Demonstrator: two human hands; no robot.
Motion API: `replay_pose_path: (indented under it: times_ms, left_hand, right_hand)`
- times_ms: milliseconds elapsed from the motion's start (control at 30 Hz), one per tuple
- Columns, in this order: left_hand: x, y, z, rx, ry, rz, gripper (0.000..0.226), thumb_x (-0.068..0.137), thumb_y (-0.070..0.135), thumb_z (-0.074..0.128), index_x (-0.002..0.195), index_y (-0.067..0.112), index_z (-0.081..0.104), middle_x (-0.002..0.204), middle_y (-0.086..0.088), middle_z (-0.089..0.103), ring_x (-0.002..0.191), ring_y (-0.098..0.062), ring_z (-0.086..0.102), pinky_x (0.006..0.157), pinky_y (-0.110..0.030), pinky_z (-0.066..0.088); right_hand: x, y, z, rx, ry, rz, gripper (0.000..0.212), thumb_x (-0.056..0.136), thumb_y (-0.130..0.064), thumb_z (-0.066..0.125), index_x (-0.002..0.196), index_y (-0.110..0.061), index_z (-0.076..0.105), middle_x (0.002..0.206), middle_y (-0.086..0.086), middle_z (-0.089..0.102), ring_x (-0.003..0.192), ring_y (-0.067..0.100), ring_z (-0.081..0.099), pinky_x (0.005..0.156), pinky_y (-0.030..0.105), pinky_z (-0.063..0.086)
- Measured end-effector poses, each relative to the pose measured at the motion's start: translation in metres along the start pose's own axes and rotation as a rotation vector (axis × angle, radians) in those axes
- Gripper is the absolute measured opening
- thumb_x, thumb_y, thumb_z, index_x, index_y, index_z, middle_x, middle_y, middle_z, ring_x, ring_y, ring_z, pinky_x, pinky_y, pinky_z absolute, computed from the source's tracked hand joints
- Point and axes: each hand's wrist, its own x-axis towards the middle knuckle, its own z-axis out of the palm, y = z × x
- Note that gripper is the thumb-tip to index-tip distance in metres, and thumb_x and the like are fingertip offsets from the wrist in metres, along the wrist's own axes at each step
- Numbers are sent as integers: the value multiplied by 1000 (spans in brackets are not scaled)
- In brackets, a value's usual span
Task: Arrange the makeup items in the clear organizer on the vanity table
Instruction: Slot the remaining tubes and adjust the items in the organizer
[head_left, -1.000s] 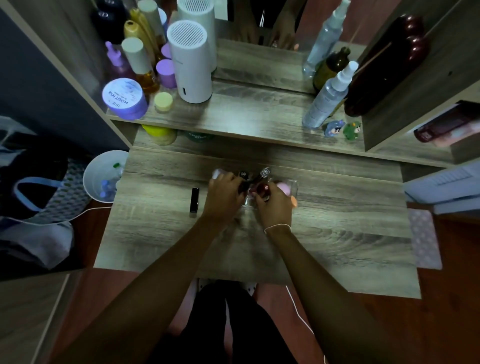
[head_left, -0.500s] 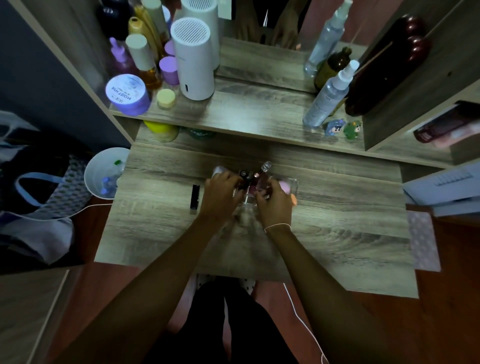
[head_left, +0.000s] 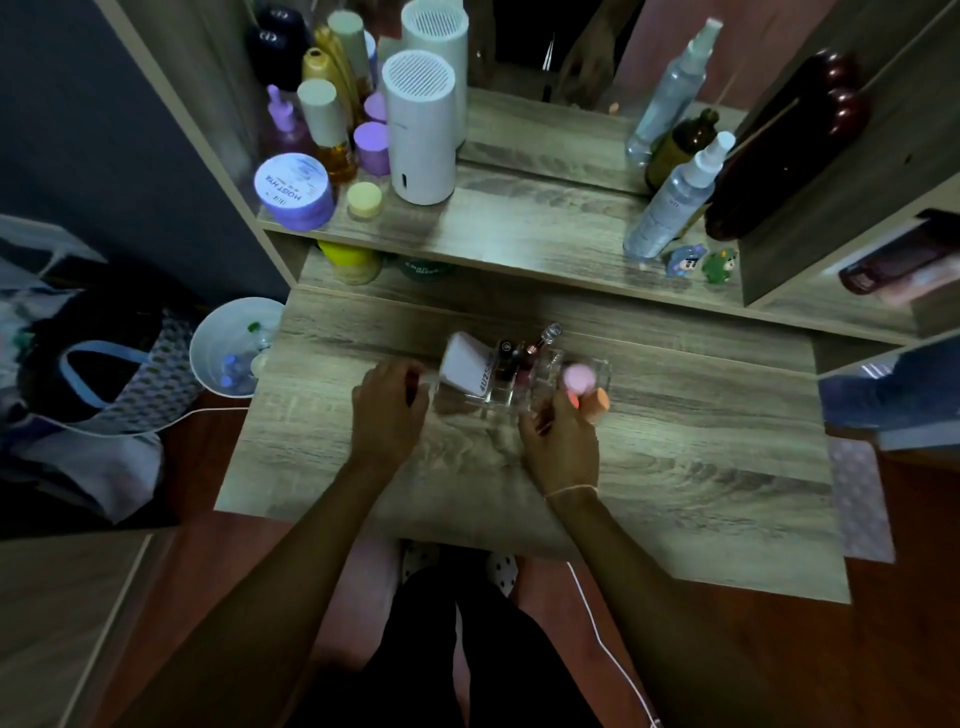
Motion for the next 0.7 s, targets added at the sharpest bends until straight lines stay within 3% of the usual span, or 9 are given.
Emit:
replay_pose_path:
  times_ms: [167, 267, 467, 567, 700]
  left_hand:
    - [-3, -8, 0, -48, -51, -147, 26, 84, 20, 65, 104, 8, 54, 107, -16, 56, 98, -30, 54, 83, -46, 49]
    - [-4, -6, 6, -31, -83, -183, 39, 83, 22, 67, 114, 5, 49, 115, -19, 53, 103, -33, 53, 87, -50, 49]
    - [1, -7, 9, -4, -115, -204, 40, 86, 13, 62, 121, -1, 48, 122, -25, 51, 112, -37, 50, 94, -47, 45]
    - [-1, -10, 6, 1, -109, -201, 31, 90, 12, 55, 118, -1, 53, 116, -26, 53, 105, -37, 52, 88, -45, 46]
    - [-15, -10, 3, -63, -36, -214, 30, 86, 13, 60, 112, 0, 54, 112, -22, 54, 96, -35, 56, 81, -43, 46]
  right_hand:
    - [-36, 29, 10, -251, -47, -258, 13, 79, -22, 70, 87, -15, 62, 84, 8, 66, 78, 27, 63, 64, 32, 51]
    - [-48, 49, 17, -373, -61, -398, 28, 75, -20, 74, 99, -9, 66, 99, 14, 68, 89, 32, 65, 76, 36, 55]
    - [-56, 70, 18, -525, -127, -362, 49, 89, -40, 57, 128, -10, 56, 137, 21, 54, 127, 37, 51, 102, 47, 46]
    - [-55, 70, 14, -534, -161, -354, 54, 92, -47, 43, 132, -13, 52, 142, 18, 49, 133, 36, 45, 105, 46, 43]
    - [-50, 71, 11, -514, -170, -347, 49, 89, -43, 55, 129, -14, 55, 137, 16, 54, 127, 34, 51, 101, 45, 45]
